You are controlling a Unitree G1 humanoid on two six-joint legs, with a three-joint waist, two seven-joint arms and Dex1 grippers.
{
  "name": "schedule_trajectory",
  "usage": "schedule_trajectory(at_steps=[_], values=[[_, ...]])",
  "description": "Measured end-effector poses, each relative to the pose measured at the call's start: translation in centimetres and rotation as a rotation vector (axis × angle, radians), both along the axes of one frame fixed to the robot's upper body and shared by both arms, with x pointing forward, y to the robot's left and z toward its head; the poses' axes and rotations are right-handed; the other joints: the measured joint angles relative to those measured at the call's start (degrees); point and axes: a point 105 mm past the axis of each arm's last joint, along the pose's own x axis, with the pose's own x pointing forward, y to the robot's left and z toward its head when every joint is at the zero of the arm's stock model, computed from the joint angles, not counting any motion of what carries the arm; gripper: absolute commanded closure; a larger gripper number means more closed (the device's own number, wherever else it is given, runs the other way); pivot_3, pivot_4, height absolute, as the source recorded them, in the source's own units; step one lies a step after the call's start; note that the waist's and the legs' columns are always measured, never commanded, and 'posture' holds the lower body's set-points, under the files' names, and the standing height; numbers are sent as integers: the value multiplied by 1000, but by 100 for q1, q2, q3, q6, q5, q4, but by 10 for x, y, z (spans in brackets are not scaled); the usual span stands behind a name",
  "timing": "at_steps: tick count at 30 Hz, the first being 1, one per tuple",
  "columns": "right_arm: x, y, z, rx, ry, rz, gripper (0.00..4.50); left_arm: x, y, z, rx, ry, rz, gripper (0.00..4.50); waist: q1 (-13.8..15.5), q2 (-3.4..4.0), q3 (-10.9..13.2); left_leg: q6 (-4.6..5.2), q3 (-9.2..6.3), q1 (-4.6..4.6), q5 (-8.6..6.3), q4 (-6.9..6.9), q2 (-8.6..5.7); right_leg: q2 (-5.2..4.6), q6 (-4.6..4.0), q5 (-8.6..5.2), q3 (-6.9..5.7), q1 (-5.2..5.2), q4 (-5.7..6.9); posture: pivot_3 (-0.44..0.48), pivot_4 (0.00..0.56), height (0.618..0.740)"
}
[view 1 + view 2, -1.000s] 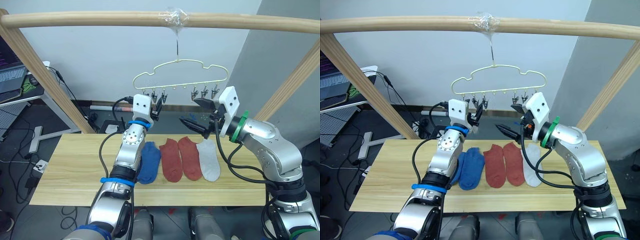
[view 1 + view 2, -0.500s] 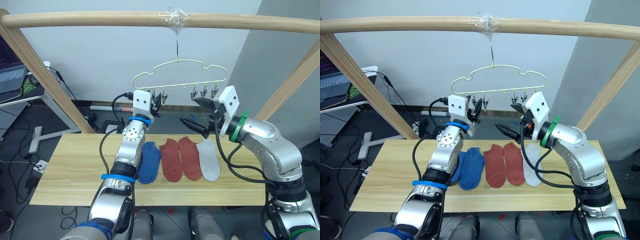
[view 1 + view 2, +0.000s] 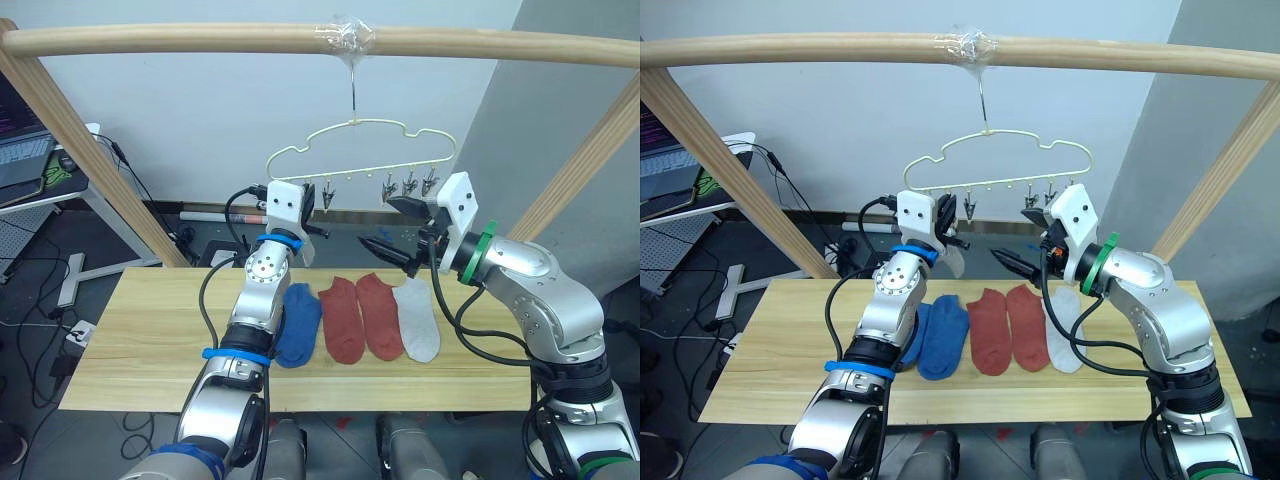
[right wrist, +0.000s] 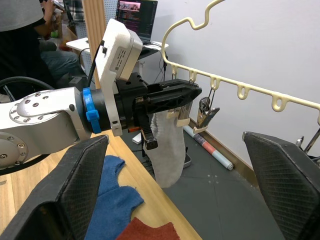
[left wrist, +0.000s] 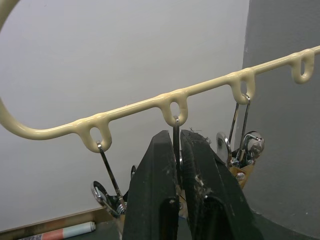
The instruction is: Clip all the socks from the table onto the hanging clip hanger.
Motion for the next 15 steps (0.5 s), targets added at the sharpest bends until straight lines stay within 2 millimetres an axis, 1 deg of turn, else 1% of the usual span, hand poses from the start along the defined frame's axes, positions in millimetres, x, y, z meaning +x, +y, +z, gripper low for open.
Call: schedule_trajectory(at_steps=[7, 8, 9, 10, 11, 13, 14, 15], values=[[0, 0, -1, -3, 0, -1, 0, 0, 4, 1, 13, -3, -1, 4492, 0, 0, 0, 0, 0, 0, 0, 1, 0, 0, 0, 0, 0, 1, -1, -29, 176, 740], [0, -1, -4, -11, 7, -5, 0, -1, 3, 1, 15, -1, -8, 4492, 0, 0, 0, 0, -1, 1, 0, 1, 0, 0, 0, 0, -1, 3, -1, -14, 181, 740], [0, -4, -14, -40, 22, -22, 0, -1, 3, 2, 10, 10, -18, 4492, 1, 0, 0, 0, -2, 1, 0, 0, 0, 0, 0, 0, -1, 5, -3, -14, 181, 740], [1, -11, -32, -113, 41, -48, 0, -1, 2, 1, -3, 32, -33, 4492, 11, -3, -2, 1, -4, 4, -1, 0, -1, 0, 0, 0, -4, 15, -7, -13, 183, 740], [2, -21, -59, -187, 94, -85, 0, -1, 5, 3, -28, 54, -43, 4492, 19, -7, -4, 1, -4, 6, -1, 0, -1, -1, 0, -1, -6, 22, -12, -13, 183, 740], [7, -39, -110, -236, 230, -172, 0, 1, 19, 7, -62, 99, -45, 4492, 2, -8, -4, 1, 2, 8, -1, 4, -1, -1, 1, -1, -1, 22, -10, -8, 184, 740], [9, -48, -132, -251, 291, -220, 0, 1, 24, 9, -68, 122, -52, 4492, -38, -3, -2, 1, 6, 12, -1, 6, -1, -1, 2, 0, 4, 21, -4, -8, 184, 740], [11, -56, -149, -279, 327, -254, 0, 0, 27, 10, -72, 147, -64, 4492, -79, -1, -1, 1, 7, 16, 0, 7, -1, -1, 4, 1, 4, 21, 1, -8, 184, 740]])
